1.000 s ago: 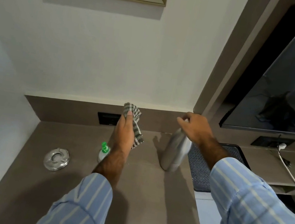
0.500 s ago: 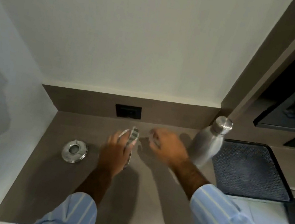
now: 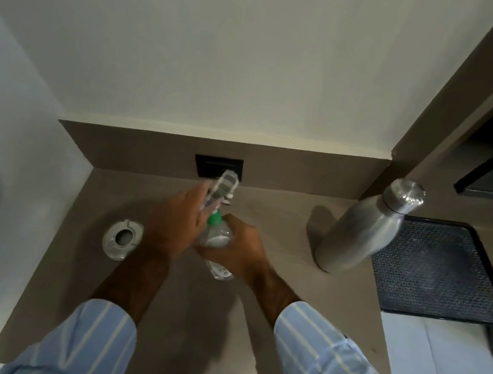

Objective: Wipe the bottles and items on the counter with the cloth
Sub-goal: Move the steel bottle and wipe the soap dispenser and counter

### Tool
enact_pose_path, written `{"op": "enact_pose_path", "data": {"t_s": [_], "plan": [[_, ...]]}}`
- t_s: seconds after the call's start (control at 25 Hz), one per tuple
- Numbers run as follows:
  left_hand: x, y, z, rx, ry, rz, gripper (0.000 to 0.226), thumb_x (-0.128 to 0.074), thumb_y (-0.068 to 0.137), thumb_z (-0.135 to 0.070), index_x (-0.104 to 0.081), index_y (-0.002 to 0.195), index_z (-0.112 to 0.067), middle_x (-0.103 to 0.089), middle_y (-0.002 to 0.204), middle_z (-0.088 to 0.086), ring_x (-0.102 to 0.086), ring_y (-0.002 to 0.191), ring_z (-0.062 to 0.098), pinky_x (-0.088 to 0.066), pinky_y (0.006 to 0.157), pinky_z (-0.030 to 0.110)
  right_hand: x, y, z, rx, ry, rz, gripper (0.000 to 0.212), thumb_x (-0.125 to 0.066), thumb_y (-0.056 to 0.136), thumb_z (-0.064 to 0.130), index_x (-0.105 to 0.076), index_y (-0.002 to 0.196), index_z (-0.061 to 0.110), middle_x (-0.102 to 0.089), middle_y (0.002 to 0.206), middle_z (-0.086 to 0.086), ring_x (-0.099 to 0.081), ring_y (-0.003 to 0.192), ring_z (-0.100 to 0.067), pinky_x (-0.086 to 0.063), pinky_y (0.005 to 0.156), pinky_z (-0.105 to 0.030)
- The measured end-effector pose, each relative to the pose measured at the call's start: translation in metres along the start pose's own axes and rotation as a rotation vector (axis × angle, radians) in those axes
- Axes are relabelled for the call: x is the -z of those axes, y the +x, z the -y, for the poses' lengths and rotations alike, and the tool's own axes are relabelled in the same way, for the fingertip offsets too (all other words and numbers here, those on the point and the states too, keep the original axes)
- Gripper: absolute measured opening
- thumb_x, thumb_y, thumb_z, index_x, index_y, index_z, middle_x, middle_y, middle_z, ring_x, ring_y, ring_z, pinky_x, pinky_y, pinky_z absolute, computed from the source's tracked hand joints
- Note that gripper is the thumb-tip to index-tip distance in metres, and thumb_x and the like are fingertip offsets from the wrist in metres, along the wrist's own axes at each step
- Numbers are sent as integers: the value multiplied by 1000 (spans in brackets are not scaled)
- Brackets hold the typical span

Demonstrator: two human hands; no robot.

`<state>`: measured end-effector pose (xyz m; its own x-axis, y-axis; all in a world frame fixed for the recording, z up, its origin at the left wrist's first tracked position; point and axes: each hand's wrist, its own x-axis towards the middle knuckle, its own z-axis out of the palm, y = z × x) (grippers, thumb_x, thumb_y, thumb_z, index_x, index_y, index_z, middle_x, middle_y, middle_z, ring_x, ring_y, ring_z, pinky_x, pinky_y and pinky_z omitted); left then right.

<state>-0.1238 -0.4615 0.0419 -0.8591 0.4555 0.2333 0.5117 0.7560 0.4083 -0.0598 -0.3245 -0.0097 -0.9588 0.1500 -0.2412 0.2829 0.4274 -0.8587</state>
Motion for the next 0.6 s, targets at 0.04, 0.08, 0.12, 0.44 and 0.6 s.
{"op": "enact_pose_path", "data": {"t_s": [0.04, 0.08, 0.12, 0.44, 0.6], "plan": [[9, 3, -1, 12, 58, -90, 35, -57, 98, -31, -58, 125, -8, -74, 90, 13, -67, 68, 22, -51, 57, 31, 6, -3, 9, 13, 25, 9, 51, -92, 67, 34, -67, 110, 24, -72, 98, 11, -69, 79, 1, -53, 69, -13], [17, 6, -5, 52, 85, -191, 35, -53, 100, -35, -60, 119, -7, -74, 83, 12, -65, 61, 22, -49, 52, 28, 12, -6, 20, 39, 53, 13, 44, -92, 69, 34, -65, 104, 27, -70, 93, 13, -66, 75, 5, -51, 64, -9], [23, 7, -11, 145, 41, -298, 35, -48, 102, -36, -61, 116, -6, -73, 81, 10, -62, 60, 21, -47, 50, 26, 14, -10, 31, 60, 85, 20, 40, -90, 72, 35, -62, 100, 30, -69, 91, 13, -66, 74, 6, -53, 63, -11], [39, 21, -37, 539, -1059, -254, 14, -64, 95, -40, -67, 105, -30, -76, 97, -3, -77, 84, 14, -62, 65, 24, 45, -22, 65, 79, 146, 156, 53, -75, 89, 33, -48, 131, 16, -71, 115, -10, -75, 95, -26, -64, 83, -46], [36, 25, -19, 446, -1174, -166, 34, -68, 92, -42, -67, 117, -19, -78, 109, 7, -76, 97, 27, -61, 84, 45, 54, -24, 59, -27, 513, 309, 45, -77, 88, 22, -58, 128, 12, -74, 105, -8, -74, 86, -21, -61, 73, -34]]}}
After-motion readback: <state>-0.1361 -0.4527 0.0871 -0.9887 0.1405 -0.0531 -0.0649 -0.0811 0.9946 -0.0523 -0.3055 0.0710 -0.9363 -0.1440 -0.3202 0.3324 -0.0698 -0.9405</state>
